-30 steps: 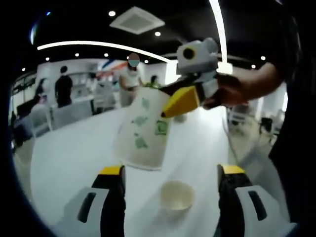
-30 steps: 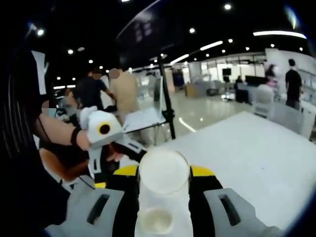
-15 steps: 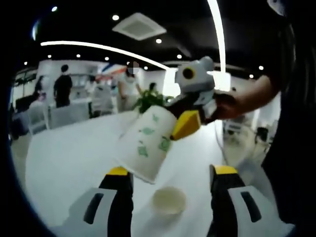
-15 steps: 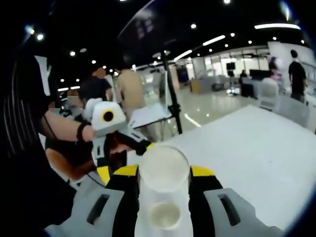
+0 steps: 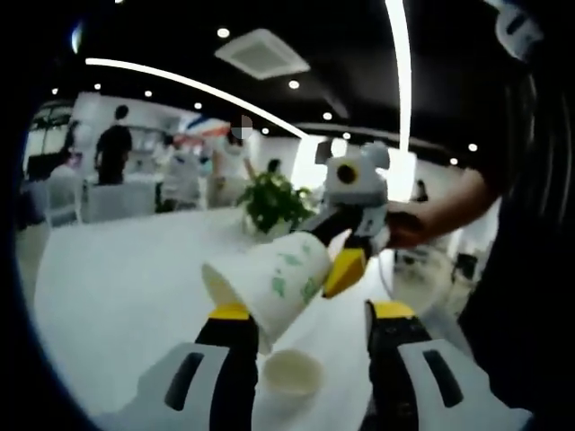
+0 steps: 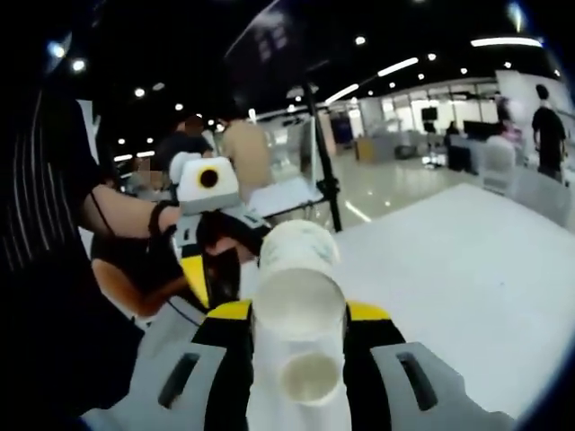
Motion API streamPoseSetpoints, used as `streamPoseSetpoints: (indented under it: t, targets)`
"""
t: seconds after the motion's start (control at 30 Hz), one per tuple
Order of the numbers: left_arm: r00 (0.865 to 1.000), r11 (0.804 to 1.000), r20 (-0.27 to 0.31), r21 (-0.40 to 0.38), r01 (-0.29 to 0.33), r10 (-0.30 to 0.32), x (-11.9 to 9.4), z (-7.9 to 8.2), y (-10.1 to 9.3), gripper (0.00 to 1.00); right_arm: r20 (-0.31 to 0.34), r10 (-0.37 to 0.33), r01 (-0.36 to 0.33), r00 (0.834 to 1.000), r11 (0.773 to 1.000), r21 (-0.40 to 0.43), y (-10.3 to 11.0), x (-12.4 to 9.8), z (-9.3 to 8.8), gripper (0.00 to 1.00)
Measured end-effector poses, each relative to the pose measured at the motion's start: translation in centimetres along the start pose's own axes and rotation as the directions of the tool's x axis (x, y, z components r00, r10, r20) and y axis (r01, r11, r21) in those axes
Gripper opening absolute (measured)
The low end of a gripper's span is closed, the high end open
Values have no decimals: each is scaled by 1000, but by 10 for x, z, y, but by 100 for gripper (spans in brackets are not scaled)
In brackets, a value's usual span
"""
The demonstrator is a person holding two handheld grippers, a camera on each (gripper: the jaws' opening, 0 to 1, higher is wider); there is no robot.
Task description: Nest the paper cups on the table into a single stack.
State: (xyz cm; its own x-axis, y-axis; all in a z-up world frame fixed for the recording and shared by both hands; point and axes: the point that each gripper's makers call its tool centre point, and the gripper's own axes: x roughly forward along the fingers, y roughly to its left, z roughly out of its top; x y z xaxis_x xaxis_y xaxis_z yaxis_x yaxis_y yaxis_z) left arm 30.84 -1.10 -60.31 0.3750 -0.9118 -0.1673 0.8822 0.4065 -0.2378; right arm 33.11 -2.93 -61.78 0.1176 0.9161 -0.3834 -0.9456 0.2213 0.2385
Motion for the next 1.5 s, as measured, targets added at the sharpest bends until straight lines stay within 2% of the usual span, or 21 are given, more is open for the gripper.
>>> streamPoseSetpoints:
  t: [0.27, 0.43, 0.6, 0.73, 1.13, 1.5]
  targets:
    - [1000, 1000, -1, -22, 6, -6, -3, 0, 0, 34, -10, 10, -10, 1000, 1000, 10, 1, 3, -8, 34]
    - [999, 998, -15, -57, 36, -37, -4, 1, -7, 24, -13, 14, -13, 1000, 1000, 24, 2, 2, -14, 32]
    - [997, 997, -16, -41, 68, -69, -1, 7, -14, 16, -4, 28, -27, 1000, 999, 42, 7, 2, -18, 29]
    - [993, 994, -44, -16, 105, -106, 1, 5, -22, 3, -15, 44, -44, 999, 999, 32, 12, 4, -21, 24]
    - [992, 995, -71, 1, 101, -100, -3, 5, -21, 0, -12, 37, -36, 999, 998, 51, 14, 4, -24, 32]
    - [980, 991, -147, -23, 133, -135, 1, 1, -26, 0, 3, 8, -8, 1000, 999, 35, 15, -1, -23, 41]
